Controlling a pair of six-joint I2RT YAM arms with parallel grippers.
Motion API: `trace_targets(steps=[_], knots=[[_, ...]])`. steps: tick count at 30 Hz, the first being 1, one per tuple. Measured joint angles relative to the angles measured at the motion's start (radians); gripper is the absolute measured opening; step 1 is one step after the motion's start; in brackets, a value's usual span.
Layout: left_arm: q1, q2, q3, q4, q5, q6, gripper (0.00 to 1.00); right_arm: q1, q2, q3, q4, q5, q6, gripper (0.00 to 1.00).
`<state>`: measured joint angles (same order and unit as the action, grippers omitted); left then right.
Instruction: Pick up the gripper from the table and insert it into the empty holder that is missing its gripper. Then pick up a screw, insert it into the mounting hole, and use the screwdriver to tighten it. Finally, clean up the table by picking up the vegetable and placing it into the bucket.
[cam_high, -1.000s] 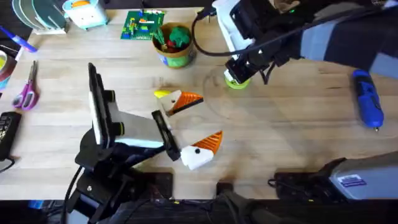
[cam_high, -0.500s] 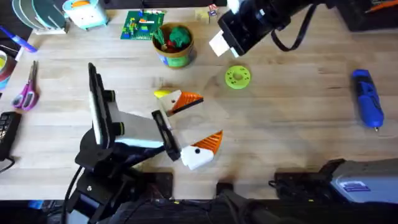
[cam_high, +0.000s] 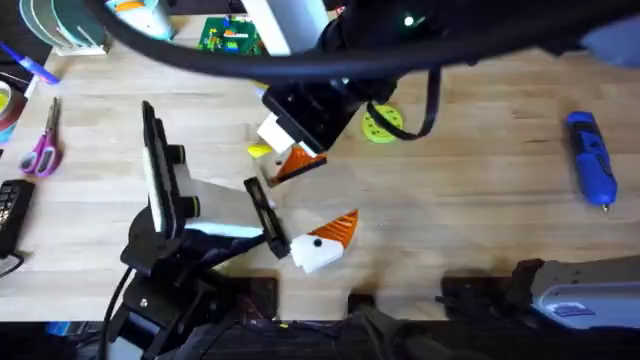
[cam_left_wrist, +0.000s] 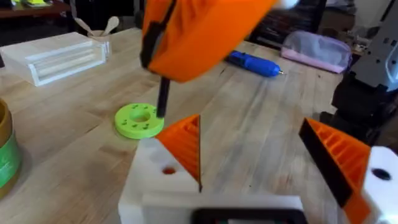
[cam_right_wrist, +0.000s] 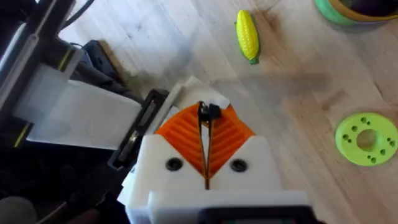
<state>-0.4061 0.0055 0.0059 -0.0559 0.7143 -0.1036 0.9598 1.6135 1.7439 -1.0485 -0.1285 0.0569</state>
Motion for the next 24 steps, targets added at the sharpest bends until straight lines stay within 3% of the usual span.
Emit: trace_targets(steps=[24], knots=[[0.0, 0.0, 0.0, 0.0, 0.0, -0.005, 0.993, 0.022, 0.086, 0.0, 0.0, -0.003, 0.03, 0.006]])
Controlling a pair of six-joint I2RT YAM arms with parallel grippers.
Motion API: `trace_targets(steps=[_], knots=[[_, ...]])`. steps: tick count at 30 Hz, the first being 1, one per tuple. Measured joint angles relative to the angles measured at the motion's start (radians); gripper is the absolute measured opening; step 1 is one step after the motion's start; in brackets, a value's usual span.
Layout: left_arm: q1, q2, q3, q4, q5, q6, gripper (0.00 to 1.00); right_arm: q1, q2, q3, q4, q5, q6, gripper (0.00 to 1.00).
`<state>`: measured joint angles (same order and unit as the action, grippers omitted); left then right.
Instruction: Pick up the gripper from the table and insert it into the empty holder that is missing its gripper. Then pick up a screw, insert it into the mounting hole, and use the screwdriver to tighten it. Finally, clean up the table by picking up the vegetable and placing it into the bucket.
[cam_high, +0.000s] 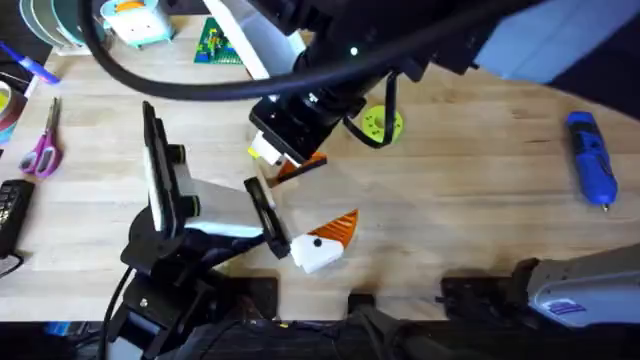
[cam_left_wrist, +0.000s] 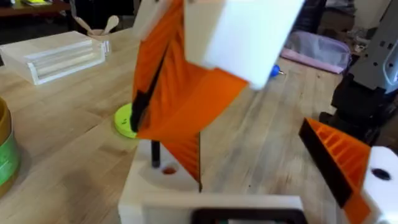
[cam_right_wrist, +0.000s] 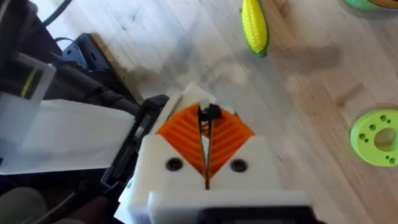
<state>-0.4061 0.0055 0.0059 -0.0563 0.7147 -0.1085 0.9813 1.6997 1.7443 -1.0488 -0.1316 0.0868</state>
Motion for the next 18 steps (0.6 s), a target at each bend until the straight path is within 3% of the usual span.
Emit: trace_targets(steps=[18], knots=[[0.0, 0.0, 0.0, 0.0, 0.0, -0.001, 0.993, 0.0, 0.0, 0.003, -0.02, -0.009, 0.0, 0.006]])
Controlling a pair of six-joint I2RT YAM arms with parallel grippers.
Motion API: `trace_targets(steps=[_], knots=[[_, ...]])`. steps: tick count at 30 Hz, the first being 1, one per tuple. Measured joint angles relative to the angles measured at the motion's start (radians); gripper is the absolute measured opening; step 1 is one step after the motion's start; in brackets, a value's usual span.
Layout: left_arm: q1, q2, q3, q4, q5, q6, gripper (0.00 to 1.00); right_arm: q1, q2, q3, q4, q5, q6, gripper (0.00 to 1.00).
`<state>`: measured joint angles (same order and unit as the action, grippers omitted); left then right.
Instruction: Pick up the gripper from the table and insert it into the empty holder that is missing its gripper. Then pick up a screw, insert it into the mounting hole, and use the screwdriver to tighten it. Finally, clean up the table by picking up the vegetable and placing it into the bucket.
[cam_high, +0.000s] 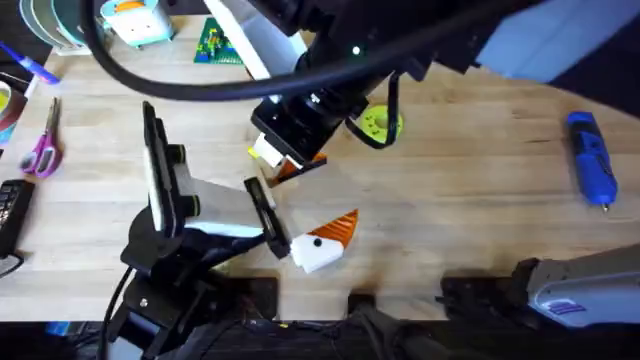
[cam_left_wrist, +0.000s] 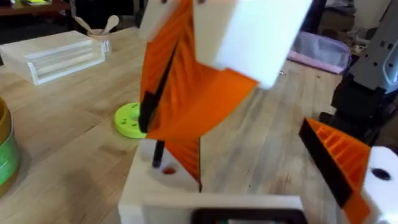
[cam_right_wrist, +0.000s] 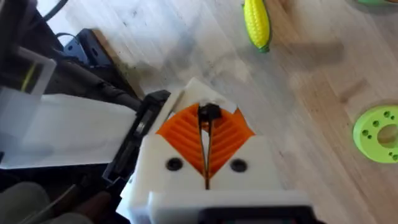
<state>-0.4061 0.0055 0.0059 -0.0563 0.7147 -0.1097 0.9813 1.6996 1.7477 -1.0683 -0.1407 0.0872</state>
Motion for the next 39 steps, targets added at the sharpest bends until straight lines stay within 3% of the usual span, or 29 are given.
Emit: trace_targets(steps=[39], knots=[[0.0, 0.0, 0.0, 0.0, 0.0, 0.005, 0.992, 0.0, -0.001, 0.039, -0.035, -0.011, 0.018, 0.006]])
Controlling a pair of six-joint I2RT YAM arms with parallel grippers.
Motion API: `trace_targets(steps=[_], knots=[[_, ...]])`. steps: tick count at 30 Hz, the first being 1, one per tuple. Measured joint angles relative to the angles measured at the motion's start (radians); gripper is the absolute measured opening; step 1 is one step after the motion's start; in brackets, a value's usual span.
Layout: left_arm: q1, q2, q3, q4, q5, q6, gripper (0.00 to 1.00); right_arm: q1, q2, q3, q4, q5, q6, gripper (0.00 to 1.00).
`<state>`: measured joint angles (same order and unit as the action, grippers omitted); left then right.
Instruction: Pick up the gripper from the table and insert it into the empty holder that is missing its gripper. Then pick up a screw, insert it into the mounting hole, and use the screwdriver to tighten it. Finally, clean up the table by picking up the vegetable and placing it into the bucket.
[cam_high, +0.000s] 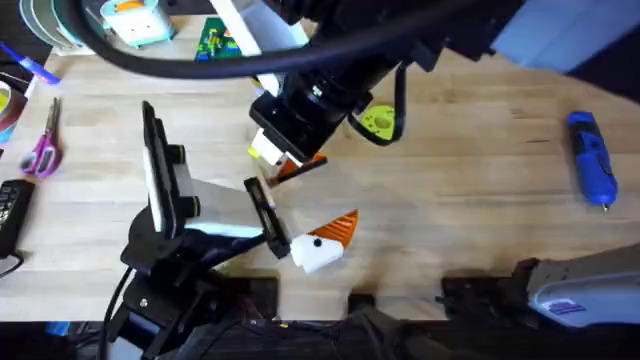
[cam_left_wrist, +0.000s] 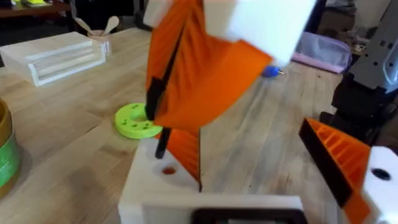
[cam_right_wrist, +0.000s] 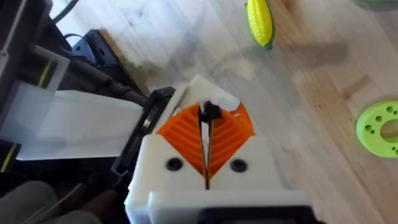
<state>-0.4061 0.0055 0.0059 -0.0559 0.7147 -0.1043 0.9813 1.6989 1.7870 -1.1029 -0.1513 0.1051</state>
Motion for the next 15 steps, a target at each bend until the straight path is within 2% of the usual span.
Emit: trace_targets(steps=[15], knots=[[0.0, 0.0, 0.0, 0.0, 0.0, 0.0, 0.993, 0.0, 0.0, 0.0, -0.026, 0.0, 0.0, 0.006]])
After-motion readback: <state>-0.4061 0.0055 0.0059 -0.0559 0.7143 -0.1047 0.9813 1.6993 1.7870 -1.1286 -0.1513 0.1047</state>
